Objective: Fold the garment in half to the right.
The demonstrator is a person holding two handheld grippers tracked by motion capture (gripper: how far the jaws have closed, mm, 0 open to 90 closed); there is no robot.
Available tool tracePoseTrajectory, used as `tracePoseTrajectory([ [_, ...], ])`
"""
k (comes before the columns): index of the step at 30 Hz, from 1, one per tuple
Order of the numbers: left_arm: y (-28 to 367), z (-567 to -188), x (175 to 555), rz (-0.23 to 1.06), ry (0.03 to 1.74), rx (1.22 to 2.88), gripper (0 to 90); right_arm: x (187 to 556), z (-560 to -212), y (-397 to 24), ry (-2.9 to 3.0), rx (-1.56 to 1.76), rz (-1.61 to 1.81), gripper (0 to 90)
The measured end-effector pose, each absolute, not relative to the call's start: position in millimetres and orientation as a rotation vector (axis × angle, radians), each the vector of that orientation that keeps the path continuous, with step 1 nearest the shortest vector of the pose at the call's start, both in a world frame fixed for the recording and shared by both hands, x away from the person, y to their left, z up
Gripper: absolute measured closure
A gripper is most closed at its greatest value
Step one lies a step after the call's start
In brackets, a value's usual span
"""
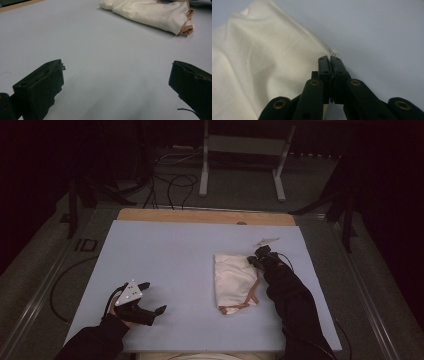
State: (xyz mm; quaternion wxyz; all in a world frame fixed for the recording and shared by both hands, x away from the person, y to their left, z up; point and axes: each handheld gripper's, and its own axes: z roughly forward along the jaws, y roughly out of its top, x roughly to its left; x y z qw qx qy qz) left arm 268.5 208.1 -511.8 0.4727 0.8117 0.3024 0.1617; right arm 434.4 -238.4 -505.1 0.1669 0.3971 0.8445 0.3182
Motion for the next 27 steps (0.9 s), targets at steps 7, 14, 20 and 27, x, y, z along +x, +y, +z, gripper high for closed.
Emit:
tracePoseTrajectory([
  [7,209.0,-511.5,268.6,0.399,0.743,1.984,0.4,440.5,-489.9,-243.1,2.358,1.145,0.944,88.7],
  [14,211.4,-510.2,268.7,0.417,0.753,1.955,0.4,450.4,-489.8,-243.4,2.354,1.185,0.935,88.6],
  [20,214.6,-508.7,268.7,0.434,0.767,1.931,0.4,455.5,-501.3,-243.0,2.373,1.234,0.896,88.5],
  [27,215.6,-507.9,268.2,0.449,0.773,1.925,0.2,458.5,-511.3,-243.1,2.38,1.27,0.867,88.3],
])
